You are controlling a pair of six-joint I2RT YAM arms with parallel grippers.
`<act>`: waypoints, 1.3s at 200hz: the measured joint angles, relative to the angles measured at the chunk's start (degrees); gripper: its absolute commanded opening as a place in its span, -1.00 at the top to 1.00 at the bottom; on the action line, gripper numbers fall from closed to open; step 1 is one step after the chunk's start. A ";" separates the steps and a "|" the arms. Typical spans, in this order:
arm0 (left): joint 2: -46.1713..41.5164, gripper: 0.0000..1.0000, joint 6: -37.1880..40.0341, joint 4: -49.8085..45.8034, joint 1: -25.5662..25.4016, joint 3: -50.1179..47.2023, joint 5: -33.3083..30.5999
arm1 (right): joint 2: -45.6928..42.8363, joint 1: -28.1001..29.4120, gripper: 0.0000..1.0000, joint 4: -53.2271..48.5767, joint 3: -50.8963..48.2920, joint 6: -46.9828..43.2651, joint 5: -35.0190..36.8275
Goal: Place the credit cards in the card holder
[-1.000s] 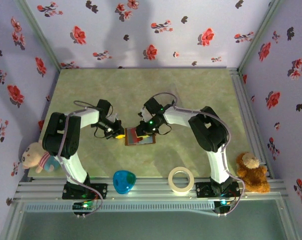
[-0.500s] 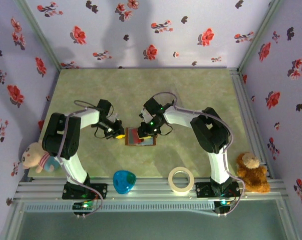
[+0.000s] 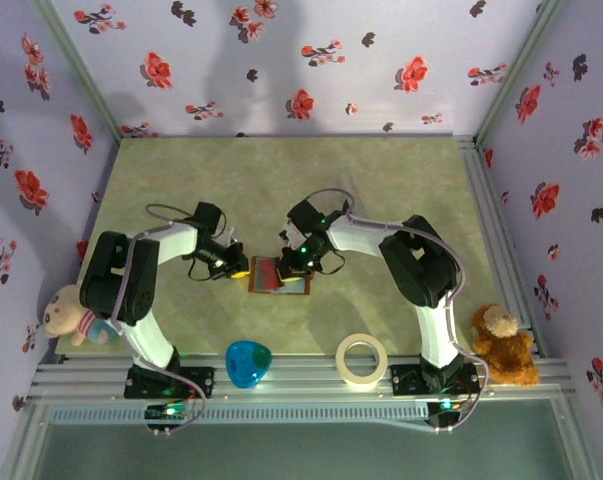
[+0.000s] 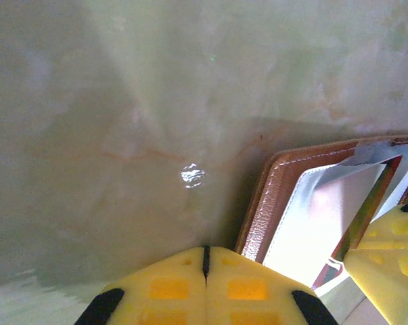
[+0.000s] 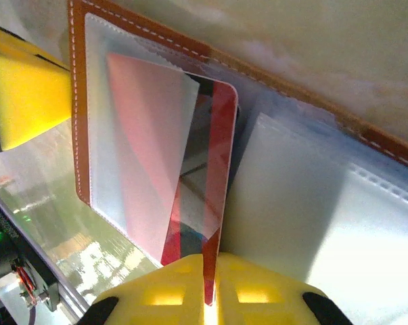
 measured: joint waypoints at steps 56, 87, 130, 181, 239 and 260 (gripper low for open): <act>-1.05 0.94 -1.55 1.95 -0.57 -1.36 -0.72 | -0.15 1.88 0.82 3.56 -1.18 4.50 -0.52; -1.90 1.00 -3.04 3.54 -0.70 -2.62 -0.90 | -1.11 2.05 0.84 4.52 -2.25 6.45 0.24; -3.98 1.00 -6.40 8.04 -0.72 -5.97 -0.83 | -3.76 2.45 0.82 5.16 -4.57 9.55 3.63; -5.88 1.00 -10.12 13.18 -1.09 -9.49 -0.59 | -4.48 2.60 0.64 6.40 -6.08 13.03 4.48; -6.03 1.00 -11.69 14.84 -4.00 -9.90 -1.14 | -4.59 3.02 0.85 6.51 -6.08 14.64 5.11; -6.25 1.00 -12.26 15.06 -4.96 -9.92 -1.90 | -4.59 3.21 0.79 6.49 -6.08 15.19 5.53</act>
